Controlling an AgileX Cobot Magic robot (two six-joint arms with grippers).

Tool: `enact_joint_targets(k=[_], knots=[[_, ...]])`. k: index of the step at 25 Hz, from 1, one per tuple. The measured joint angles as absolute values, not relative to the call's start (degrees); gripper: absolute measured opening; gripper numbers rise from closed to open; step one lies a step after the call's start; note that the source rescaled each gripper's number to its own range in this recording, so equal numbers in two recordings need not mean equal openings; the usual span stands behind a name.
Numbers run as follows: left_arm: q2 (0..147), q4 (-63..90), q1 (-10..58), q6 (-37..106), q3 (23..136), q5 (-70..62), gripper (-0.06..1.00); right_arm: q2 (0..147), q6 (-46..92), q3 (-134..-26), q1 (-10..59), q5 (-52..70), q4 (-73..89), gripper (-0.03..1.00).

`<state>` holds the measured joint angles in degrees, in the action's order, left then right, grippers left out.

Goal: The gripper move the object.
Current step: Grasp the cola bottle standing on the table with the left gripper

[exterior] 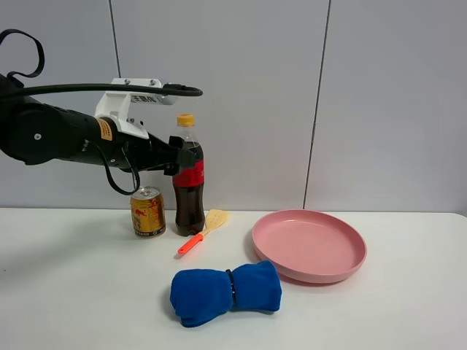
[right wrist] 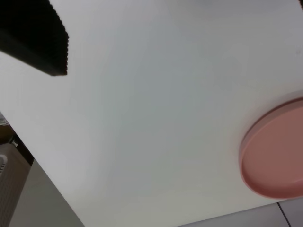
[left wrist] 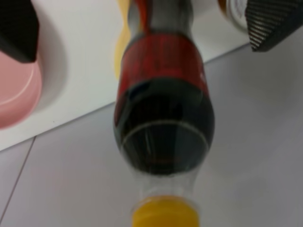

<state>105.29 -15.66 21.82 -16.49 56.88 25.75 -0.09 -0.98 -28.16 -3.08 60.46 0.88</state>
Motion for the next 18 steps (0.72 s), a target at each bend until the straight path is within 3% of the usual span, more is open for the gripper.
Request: enact_joint_targets(k=[18], knots=[[115.3,-15.6,21.2,-15.4,66.7,25.9,0.96,-0.1,-1.0,-28.2,-3.1,60.5,0.9,1.00]])
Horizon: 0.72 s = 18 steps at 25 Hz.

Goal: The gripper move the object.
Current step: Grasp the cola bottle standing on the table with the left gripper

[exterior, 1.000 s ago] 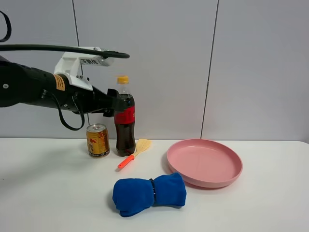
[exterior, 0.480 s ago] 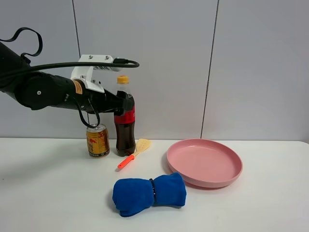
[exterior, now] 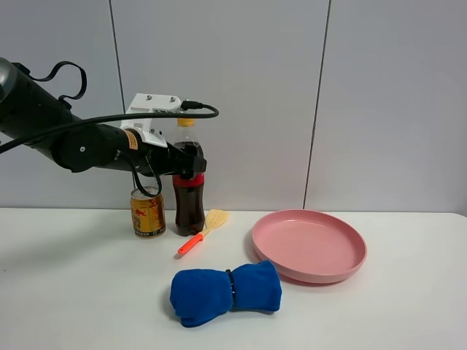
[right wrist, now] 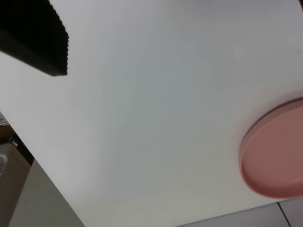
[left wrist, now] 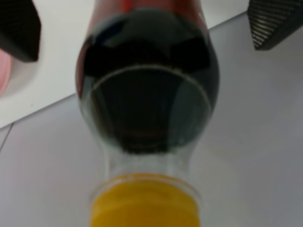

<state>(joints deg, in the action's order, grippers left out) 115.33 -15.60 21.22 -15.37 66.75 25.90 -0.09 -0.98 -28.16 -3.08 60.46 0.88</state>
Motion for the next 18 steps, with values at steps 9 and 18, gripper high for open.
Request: enact_joint_targets(k=[9,18], knots=[[117.9,-15.6,21.3,-15.3,71.1,26.0,0.96,-0.1,-1.0,-28.2,-3.1,60.5,0.9,1.00],[122.0,-15.6,21.8,-15.3,74.9,25.8,0.96,-0.1,-1.0,-28.2,-3.1,60.5,0.9,1.00]])
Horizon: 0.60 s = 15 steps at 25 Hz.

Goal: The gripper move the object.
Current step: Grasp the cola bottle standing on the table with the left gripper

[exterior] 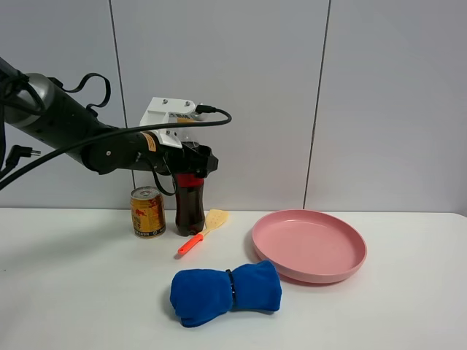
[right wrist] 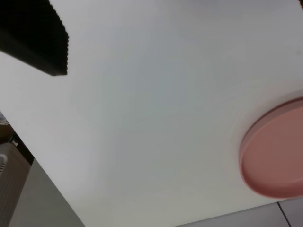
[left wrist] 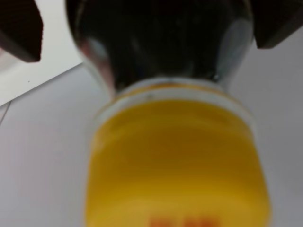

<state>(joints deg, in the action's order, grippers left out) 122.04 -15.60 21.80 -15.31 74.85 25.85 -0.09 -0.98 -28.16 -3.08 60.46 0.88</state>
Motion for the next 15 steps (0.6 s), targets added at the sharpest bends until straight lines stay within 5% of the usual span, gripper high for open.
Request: enact_joint_targets(k=[12,15], knots=[[124.7,-15.6,21.9,-13.6,77.5,25.8,0.94,-0.1,-1.0,-28.2,-3.1,60.5,0.9,1.00],[124.7,-15.6,21.9,-13.4,77.5,25.8,0.67,-0.1,-1.0,-28.2,-3.1,60.5,0.9,1.00]])
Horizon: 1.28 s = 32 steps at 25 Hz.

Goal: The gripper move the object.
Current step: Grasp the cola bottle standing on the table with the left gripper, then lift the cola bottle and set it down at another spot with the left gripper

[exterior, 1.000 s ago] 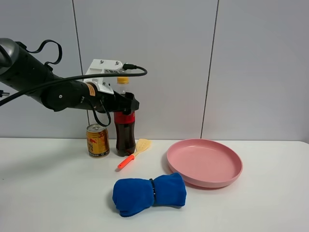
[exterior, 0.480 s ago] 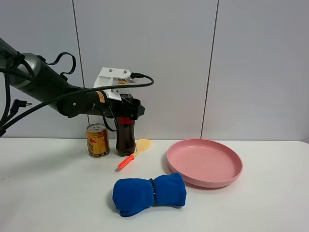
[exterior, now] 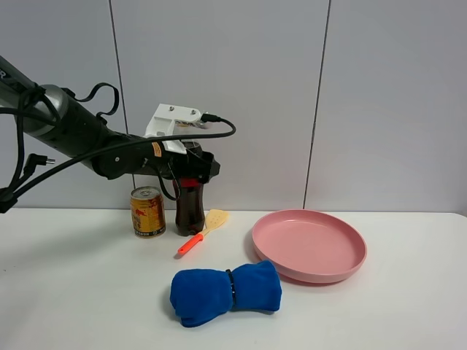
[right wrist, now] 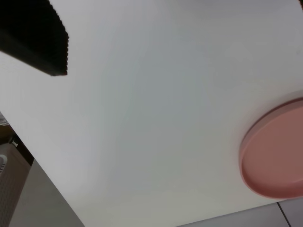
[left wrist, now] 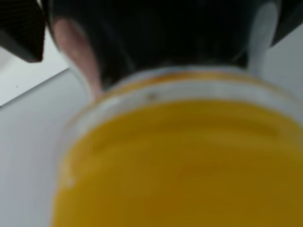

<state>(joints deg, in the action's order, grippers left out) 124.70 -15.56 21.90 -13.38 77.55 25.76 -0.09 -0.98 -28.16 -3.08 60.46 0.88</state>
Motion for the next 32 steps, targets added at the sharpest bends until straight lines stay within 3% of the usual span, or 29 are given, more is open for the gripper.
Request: enact_joint_targets(k=[3,4,13,20,32], knots=[[124.7,-15.6,21.9,-13.3,77.5,25.9,0.11,-0.1,-1.0,-28.2,-3.1,60.5,0.9,1.00],[124.7,-15.5,21.9,-13.2,77.6,26.0,0.00,-0.1,-1.0,-28.2,-3.1,60.5,0.9,1.00],[122.4,-15.9,26.2,-12.9,77.3,22.4,0.01,-0.1,-1.0,-28.2,-3.1,60.5,0.9,1.00],[112.1,-19.2,30.8,-5.0,77.1,16.7,0.01,-0.1,-1.0,-28.2,-3.1,60.5,0.9,1.00],[98.2,-20.0,41.1,-2.3,77.1,-7.8,0.01,-0.1,-1.0,-28.2,-3.1,60.5,0.9,1.00]])
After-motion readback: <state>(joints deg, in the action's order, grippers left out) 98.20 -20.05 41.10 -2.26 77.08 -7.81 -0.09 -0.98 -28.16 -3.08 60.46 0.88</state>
